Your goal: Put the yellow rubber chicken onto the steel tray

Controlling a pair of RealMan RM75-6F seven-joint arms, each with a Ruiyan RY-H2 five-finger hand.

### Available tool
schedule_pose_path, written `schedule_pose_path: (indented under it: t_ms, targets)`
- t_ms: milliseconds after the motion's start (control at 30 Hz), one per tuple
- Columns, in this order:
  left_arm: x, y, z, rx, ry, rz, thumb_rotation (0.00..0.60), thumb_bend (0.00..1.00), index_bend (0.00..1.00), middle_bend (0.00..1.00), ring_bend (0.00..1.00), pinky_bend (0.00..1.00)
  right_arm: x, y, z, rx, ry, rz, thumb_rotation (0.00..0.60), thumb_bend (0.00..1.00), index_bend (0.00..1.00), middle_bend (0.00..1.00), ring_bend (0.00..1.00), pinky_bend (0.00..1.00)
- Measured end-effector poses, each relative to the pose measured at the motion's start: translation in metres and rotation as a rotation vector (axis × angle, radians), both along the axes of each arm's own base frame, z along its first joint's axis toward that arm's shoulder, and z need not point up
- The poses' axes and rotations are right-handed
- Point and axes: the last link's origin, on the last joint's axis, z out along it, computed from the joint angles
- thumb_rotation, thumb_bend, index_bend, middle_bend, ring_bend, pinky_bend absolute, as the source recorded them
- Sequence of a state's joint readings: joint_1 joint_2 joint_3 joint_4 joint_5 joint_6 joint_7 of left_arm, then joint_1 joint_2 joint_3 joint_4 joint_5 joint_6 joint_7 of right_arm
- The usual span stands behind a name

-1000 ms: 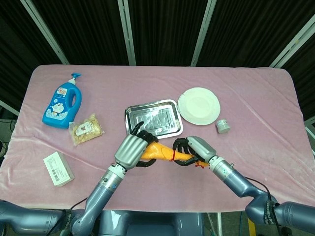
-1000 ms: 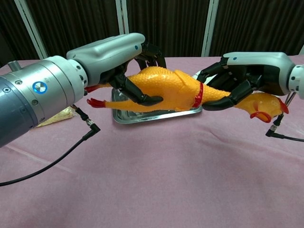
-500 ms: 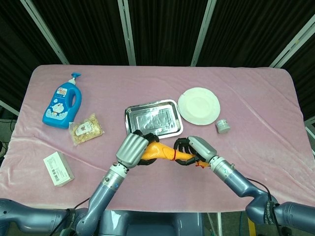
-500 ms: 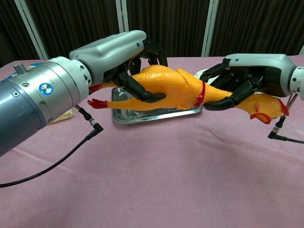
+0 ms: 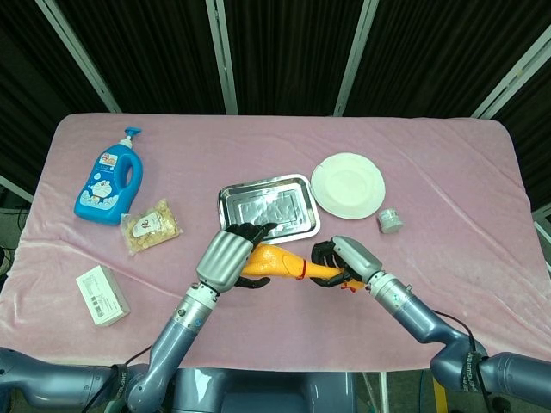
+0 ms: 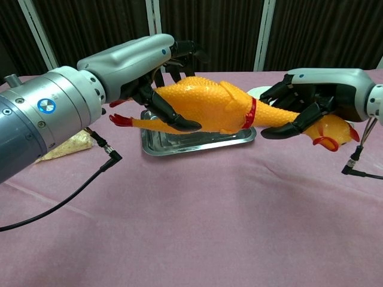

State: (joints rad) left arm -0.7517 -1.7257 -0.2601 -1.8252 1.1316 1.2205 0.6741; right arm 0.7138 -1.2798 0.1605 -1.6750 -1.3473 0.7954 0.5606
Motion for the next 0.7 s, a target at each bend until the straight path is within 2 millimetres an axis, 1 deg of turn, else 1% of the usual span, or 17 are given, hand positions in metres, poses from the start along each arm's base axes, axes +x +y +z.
schedule_pose_path:
  t_ms: [133, 200, 267, 333, 467, 600, 700]
  targets:
    - [-0.0008, -0.0005, -0.0011, -0.005, 0.003, 0.001, 0.600, 0.01, 0.18, 0.29, 0.26, 0.36, -0.0004, -0.0004, 0.0000, 0.000, 0.000, -0.001, 0.600, 0.69, 0.94, 0.73, 0.74, 0.85]
    - [-0.0015, -0.0006, -0.0019, -0.012, 0.007, 0.003, 0.600, 0.04, 0.21, 0.30, 0.26, 0.36, -0.0006, -0.0005, -0.0005, 0.002, 0.000, -0.002, 0.600, 0.69, 0.94, 0.73, 0.74, 0.85]
    - [-0.0014, -0.0005, -0.0023, -0.015, 0.008, 0.004, 0.600, 0.11, 0.24, 0.33, 0.29, 0.37, -0.0009, -0.0007, -0.0009, 0.004, 0.001, -0.002, 0.600, 0.69, 0.94, 0.73, 0.74, 0.85]
    - [-0.0008, -0.0006, -0.0024, -0.018, 0.003, 0.005, 0.600, 0.20, 0.29, 0.38, 0.34, 0.40, -0.0016, -0.0008, -0.0015, 0.005, 0.004, -0.002, 0.600, 0.69, 0.94, 0.73, 0.74, 0.85]
    - [0.0006, -0.0004, -0.0036, -0.022, -0.004, 0.006, 0.600, 0.33, 0.37, 0.47, 0.41, 0.46, -0.0027, -0.0007, -0.0028, 0.006, 0.011, 0.000, 0.600, 0.69, 0.94, 0.73, 0.74, 0.85]
    - [0.0021, -0.0005, -0.0056, -0.029, -0.009, 0.005, 0.600, 0.49, 0.54, 0.63, 0.56, 0.60, -0.0034, -0.0007, -0.0035, 0.007, 0.016, 0.000, 0.600, 0.69, 0.95, 0.73, 0.74, 0.85]
    - [0.0041, 0.0000, -0.0060, -0.021, -0.025, 0.002, 0.600, 0.57, 0.64, 0.73, 0.65, 0.68, -0.0038, -0.0006, -0.0039, 0.008, 0.016, -0.002, 0.600, 0.69, 0.95, 0.73, 0.74, 0.85]
